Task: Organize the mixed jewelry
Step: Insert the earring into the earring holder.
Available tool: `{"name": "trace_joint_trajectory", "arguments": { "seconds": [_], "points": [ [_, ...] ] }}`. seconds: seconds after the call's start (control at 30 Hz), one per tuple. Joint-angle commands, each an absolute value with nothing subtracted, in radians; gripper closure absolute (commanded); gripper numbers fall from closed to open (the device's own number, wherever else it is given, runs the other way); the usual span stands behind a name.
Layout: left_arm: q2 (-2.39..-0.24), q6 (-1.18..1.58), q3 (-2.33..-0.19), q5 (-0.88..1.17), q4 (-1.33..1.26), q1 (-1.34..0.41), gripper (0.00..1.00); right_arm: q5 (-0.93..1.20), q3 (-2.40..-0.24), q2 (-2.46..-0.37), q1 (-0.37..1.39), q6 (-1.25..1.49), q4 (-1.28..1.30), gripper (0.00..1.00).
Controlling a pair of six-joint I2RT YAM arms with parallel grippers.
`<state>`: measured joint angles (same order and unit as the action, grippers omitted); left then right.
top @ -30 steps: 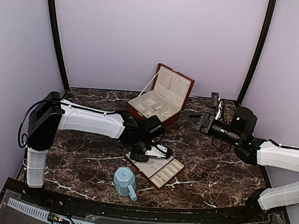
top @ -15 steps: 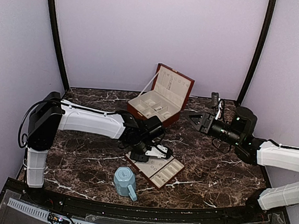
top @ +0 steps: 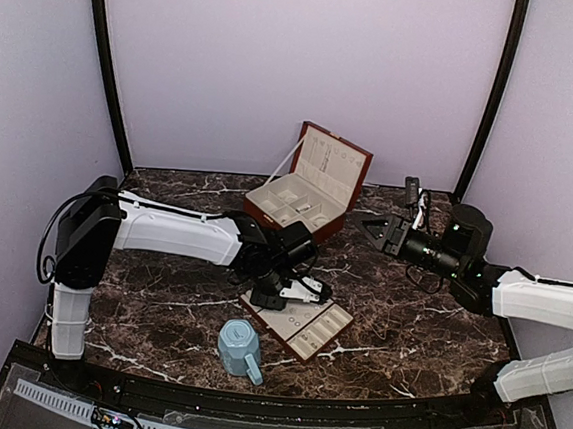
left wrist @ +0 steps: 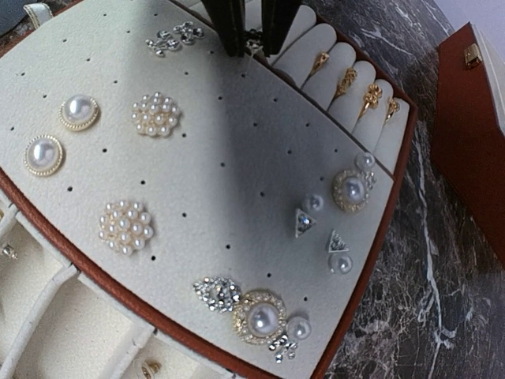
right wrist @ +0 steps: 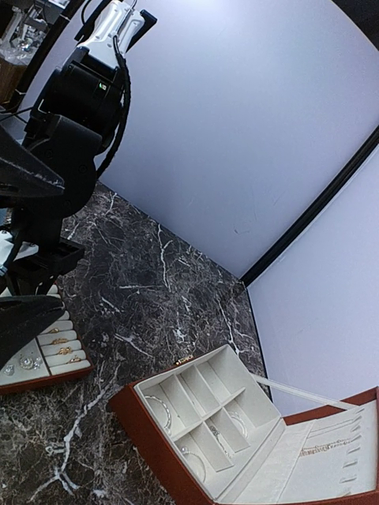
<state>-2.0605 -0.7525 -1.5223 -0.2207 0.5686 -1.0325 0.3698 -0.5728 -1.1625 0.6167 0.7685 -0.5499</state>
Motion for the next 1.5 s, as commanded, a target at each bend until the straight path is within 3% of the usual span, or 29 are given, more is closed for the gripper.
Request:
{"name": "trace_joint_trajectory", "arguments": {
  "seconds": [0.0, 0.6, 0.9, 1.27, 1.47],
  "points": [
    [-2.083, -0.752, -1.530, -0.202, 0.592, -1.035, 0.99, 0.379, -0.571, -1.165, 0.611, 0.767, -0.594, 0.57],
    [-2.105, -0.755, -1.539, -0.208, 0.606, -1.035, 1.00, 0.376, -0.568, -1.168, 0.611, 0.763, -0.594, 0.57],
    [-2.107, -0.762, -1.545, -0.187, 0.627, -1.043, 0.96, 0.374, -0.566, -1.166, 0.611, 0.761, -0.589, 0.57],
    [-2.111, -0.755, -1.548, -0.204, 0.622, -1.043, 0.78, 0.373, -0.564, -1.163, 0.611, 0.761, -0.592, 0.57],
    [-2.110, -0.752, -1.549, -0.208, 0.622, -1.044, 0.74, 0.374, -0.561, -1.166, 0.611, 0.761, -0.595, 0.57]
  ]
}}
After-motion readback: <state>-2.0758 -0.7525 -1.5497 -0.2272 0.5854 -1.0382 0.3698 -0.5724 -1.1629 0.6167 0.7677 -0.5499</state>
